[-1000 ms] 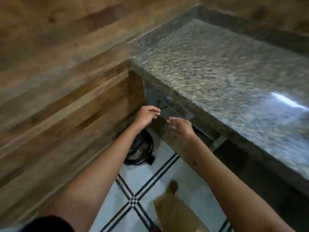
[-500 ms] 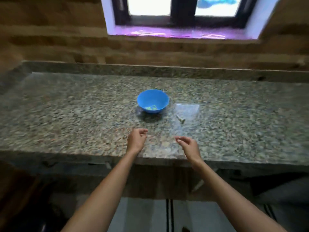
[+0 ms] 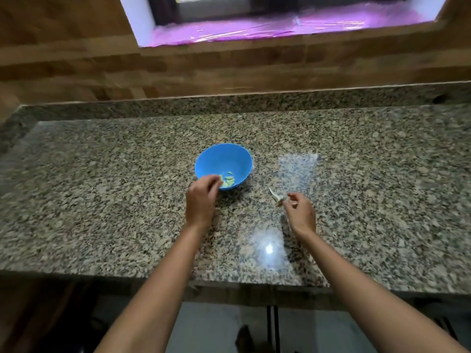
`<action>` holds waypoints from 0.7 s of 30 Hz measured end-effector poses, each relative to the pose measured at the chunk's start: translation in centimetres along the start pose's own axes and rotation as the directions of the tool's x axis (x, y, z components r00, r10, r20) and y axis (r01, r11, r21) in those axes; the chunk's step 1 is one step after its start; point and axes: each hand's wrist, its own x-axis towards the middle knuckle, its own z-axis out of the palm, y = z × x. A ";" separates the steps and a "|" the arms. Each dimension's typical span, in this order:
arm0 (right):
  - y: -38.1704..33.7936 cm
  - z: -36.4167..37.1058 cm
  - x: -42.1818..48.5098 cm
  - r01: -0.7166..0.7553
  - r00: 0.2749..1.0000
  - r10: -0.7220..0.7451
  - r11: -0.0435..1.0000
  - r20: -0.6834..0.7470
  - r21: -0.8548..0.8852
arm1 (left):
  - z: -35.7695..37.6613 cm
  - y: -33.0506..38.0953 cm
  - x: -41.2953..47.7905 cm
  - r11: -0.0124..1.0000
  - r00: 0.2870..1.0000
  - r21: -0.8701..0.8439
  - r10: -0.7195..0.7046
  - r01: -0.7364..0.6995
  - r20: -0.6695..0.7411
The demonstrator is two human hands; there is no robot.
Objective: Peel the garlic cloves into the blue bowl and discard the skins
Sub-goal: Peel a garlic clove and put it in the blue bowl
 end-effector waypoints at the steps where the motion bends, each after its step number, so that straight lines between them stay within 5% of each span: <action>1: -0.2 0.4 0.7 0.006 1.000 -0.006 0.999 0.006 -0.051 | 0.7 0.3 2.5 0.999 0.999 -0.008 -0.041 0.041 0.018; 3: -0.4 1.1 1.6 0.005 0.999 0.000 0.990 0.037 -0.142 | 2.7 -0.5 6.0 0.989 0.973 0.058 -0.143 0.135 0.182; 6: -1.0 2.0 2.3 0.033 0.999 -0.022 0.963 0.044 -0.266 | 4.8 -2.9 8.8 0.942 0.842 0.181 -0.335 0.284 0.423; 8: -1.1 2.6 2.5 0.061 0.998 -0.052 0.954 0.039 -0.293 | 5.3 -3.0 9.2 0.944 0.841 0.203 -0.325 0.260 0.433; 10: -0.9 3.1 2.7 0.054 0.998 -0.047 0.965 0.030 -0.256 | 5.5 -1.2 8.2 0.985 0.928 0.110 -0.165 0.136 0.334; 12: -0.5 3.1 3.3 -0.047 0.998 0.047 0.999 0.028 -0.024 | 5.9 1.2 5.9 0.994 0.944 -0.105 0.064 -0.031 0.323; 14: -0.3 2.4 3.5 -0.237 0.970 0.199 0.896 0.137 0.376 | 7.2 2.6 3.5 0.953 0.829 -0.226 0.289 -0.201 0.480; 16: -0.4 1.0 3.5 -0.375 0.926 0.272 0.721 0.261 0.583 | 8.8 2.6 2.2 0.891 0.698 -0.130 0.425 -0.435 0.577; 18: -0.3 -0.7 3.7 -0.418 0.907 0.283 0.688 0.311 0.594 | 10.0 2.5 1.9 0.813 0.686 -0.041 0.516 -0.581 0.513; 21: -0.2 -2.6 4.2 -0.414 0.904 0.227 0.678 0.363 0.607 | 10.8 3.1 1.8 0.794 0.713 -0.051 0.570 -0.606 0.408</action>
